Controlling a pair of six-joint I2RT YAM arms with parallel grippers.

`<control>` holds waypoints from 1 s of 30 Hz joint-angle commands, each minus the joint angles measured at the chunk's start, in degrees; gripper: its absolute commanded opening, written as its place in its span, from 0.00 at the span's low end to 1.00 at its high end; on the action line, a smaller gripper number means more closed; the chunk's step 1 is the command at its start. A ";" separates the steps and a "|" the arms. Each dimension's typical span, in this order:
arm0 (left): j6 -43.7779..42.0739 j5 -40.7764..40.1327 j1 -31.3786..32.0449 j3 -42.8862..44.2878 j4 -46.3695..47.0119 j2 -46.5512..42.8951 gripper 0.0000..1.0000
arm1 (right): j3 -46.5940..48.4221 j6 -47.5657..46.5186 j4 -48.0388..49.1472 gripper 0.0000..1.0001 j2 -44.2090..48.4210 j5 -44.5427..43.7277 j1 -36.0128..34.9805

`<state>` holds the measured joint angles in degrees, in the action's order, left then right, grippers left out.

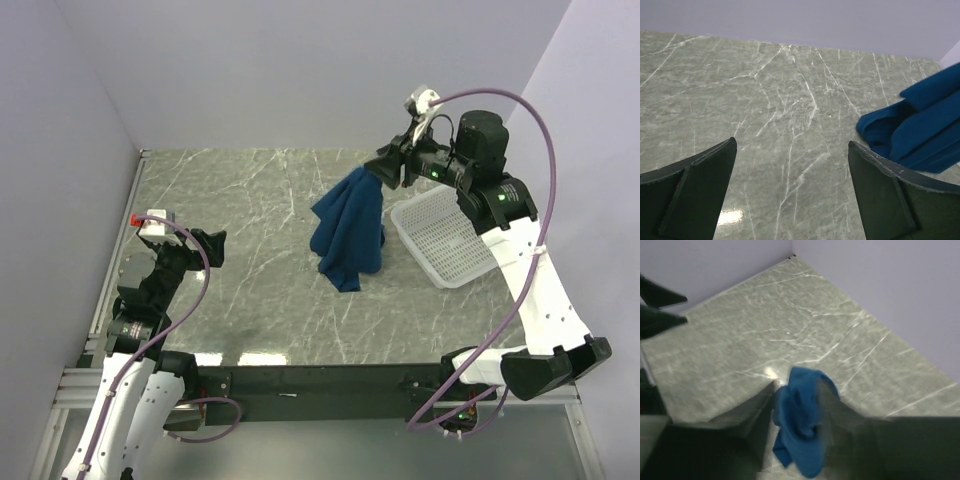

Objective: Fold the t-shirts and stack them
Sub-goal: Move the tshirt to the center of the board

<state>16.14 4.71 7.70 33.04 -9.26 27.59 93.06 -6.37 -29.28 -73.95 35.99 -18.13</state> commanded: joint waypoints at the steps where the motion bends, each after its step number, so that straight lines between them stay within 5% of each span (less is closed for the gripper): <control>1: -0.76 1.00 0.21 0.01 2.58 -0.17 0.99 | -1.46 -2.59 2.82 0.60 3.55 -5.90 -0.41; 2: -0.76 0.92 0.21 0.01 2.66 -0.26 0.99 | -2.26 -2.59 3.26 0.84 3.99 -7.32 -0.41; 3: -0.76 1.00 0.21 0.01 2.49 -0.26 0.99 | -3.13 -3.12 3.35 0.86 4.34 -9.16 -0.41; 8: -0.67 1.18 0.29 0.01 2.75 -0.61 0.99 | -13.41 -2.07 4.40 0.88 7.07 -18.64 1.87; 15: -0.58 2.76 0.29 0.01 3.19 -0.44 0.99 | -26.17 26.90 6.25 0.85 1.72 -44.21 5.82; 22: -0.58 3.29 0.73 0.01 3.10 -0.26 0.99 | -14.52 34.84 2.49 0.95 -11.62 -52.94 6.70; 30: -0.85 3.29 0.91 0.01 3.01 0.44 0.99 | -3.41 38.89 -5.70 0.90 -31.76 -52.34 11.44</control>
<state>16.14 6.85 8.34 33.04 -9.19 27.68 88.01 29.21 -30.02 -100.97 -14.22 -8.54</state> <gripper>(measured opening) 0.987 0.914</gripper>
